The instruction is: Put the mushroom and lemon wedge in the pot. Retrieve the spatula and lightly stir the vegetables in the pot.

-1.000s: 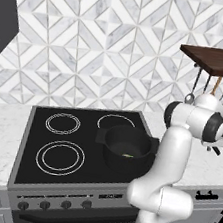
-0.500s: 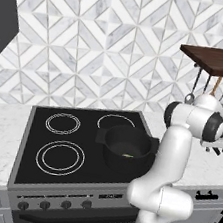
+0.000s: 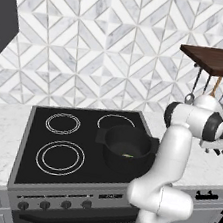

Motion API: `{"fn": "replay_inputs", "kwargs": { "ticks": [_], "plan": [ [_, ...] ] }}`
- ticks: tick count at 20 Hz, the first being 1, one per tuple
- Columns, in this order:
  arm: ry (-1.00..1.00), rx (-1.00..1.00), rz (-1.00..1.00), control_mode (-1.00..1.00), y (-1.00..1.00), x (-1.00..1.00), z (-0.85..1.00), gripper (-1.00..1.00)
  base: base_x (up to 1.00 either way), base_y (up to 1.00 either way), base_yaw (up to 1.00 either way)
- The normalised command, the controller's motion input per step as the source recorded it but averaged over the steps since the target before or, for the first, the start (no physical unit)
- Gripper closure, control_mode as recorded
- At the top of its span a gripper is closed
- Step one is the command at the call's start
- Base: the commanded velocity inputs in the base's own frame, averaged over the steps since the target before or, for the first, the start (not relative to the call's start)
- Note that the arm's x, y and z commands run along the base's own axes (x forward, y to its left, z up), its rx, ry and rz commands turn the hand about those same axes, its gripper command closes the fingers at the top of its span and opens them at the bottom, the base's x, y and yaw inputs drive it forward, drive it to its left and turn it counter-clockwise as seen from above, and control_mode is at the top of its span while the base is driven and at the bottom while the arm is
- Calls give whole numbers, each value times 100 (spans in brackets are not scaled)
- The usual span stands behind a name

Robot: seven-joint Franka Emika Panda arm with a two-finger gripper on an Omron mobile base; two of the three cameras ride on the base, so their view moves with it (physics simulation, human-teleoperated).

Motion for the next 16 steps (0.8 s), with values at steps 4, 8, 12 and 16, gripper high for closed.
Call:
{"fn": "replay_inputs", "kwargs": {
  "ticks": [4,8,12,16],
  "plan": [
    [0,0,0,-100,-9,0,-9,-100,0,0,0],
    [0,0,0,-100,-7,0,-9,100,0,0,0],
    [0,0,0,-100,-12,0,-5,100,0,0,0],
    [0,0,0,-100,-4,0,0,100,0,0,0]
  ]
}}
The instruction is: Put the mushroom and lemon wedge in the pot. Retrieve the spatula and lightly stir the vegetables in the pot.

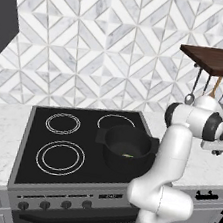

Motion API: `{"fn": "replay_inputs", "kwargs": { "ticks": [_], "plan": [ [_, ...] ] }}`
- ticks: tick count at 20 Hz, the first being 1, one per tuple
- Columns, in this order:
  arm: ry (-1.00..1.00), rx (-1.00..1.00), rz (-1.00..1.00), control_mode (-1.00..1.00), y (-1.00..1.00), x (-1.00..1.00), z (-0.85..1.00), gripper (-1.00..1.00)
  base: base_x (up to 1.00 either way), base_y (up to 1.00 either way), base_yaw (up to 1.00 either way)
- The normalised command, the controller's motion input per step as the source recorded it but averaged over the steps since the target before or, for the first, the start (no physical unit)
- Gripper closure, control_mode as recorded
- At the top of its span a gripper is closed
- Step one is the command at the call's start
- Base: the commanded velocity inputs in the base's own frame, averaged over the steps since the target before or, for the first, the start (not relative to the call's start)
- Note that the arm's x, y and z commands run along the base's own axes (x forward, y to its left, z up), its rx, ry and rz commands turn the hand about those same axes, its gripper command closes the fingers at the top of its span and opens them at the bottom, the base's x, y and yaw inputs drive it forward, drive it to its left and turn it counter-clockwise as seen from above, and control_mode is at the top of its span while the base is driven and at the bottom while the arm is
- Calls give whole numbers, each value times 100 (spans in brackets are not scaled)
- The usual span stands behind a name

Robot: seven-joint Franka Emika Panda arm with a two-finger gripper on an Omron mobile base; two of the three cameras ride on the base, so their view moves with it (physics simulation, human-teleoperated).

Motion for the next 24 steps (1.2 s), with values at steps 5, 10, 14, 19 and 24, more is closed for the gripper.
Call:
{"fn": "replay_inputs", "kwargs": {
  "ticks": [5,10,14,19,24],
  "plan": [
    [0,0,0,-100,0,0,0,100,0,0,0],
    [-1,-1,0,-100,0,-2,0,100,0,0,0],
    [-25,0,5,-100,9,-33,25,100,0,0,0],
    [-41,0,5,-100,16,-54,48,100,0,0,0],
    [-40,-1,5,-100,30,-66,64,100,0,0,0]
  ]
}}
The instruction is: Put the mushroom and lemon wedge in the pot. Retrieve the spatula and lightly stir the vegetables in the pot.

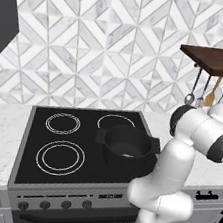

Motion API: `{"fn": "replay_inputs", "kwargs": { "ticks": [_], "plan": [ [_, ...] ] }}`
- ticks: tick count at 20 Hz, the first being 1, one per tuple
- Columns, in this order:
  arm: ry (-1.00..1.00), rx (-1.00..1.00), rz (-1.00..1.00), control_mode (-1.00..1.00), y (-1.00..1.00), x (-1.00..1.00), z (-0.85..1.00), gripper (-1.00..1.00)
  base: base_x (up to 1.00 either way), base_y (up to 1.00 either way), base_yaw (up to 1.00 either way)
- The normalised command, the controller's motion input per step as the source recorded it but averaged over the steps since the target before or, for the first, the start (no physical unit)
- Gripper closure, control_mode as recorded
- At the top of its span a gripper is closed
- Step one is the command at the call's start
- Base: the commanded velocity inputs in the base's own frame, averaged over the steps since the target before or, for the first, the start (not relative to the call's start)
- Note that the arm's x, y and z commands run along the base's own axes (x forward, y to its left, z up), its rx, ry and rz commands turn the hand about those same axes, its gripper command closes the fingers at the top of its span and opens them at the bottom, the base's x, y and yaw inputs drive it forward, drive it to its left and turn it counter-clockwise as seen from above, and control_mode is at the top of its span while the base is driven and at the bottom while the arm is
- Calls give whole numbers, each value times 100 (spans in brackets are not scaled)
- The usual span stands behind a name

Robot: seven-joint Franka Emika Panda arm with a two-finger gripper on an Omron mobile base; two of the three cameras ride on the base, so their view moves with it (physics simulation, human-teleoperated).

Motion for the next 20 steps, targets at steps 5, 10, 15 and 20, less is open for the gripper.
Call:
{"fn": "replay_inputs", "kwargs": {
  "ticks": [5,10,15,20],
  "plan": [
    [-30,-12,16,-100,51,-63,77,100,0,0,0],
    [-15,-24,23,-100,70,-51,74,100,0,0,0],
    [-7,-29,19,-100,80,-45,70,100,0,0,0],
    [0,-25,6,-100,71,-21,75,100,0,0,0]
  ]
}}
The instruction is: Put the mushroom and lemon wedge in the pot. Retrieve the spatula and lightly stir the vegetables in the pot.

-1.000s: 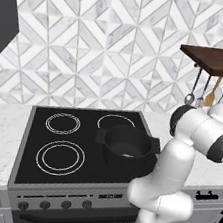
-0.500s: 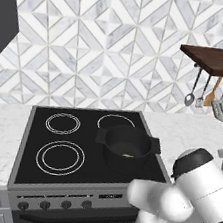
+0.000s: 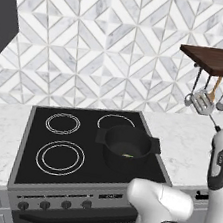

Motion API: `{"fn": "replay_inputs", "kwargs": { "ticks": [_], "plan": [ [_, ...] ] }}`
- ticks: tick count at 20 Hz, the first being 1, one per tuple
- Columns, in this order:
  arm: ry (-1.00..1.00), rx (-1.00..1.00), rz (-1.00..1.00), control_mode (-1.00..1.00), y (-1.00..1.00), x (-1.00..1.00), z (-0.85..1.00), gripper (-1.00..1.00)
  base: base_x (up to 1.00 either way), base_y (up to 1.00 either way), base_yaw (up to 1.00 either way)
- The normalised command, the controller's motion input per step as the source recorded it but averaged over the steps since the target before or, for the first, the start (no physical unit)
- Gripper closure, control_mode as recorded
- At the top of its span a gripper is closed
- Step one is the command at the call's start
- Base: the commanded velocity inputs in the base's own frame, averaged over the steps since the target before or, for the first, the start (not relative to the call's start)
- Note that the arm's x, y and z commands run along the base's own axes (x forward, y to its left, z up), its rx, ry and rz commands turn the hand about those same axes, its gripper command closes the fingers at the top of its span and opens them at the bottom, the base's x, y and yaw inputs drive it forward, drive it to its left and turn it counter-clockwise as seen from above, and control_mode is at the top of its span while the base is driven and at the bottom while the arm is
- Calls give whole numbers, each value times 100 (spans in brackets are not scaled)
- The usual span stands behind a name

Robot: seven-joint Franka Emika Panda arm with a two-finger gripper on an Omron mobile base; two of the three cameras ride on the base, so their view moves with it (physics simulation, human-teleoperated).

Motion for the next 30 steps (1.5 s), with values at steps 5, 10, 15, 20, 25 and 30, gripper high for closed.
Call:
{"fn": "replay_inputs", "kwargs": {
  "ticks": [5,10,15,20,25,30],
  "plan": [
    [5,-20,0,-100,51,-1,50,100,0,0,0],
    [11,-18,-2,-100,22,0,36,100,0,0,0],
    [9,-9,-1,-100,9,0,2,100,0,0,0],
    [0,-1,3,-100,7,0,7,100,0,0,0],
    [0,-14,12,-100,30,0,35,100,0,0,0],
    [-5,-36,15,-100,45,0,31,100,0,0,0]
  ]
}}
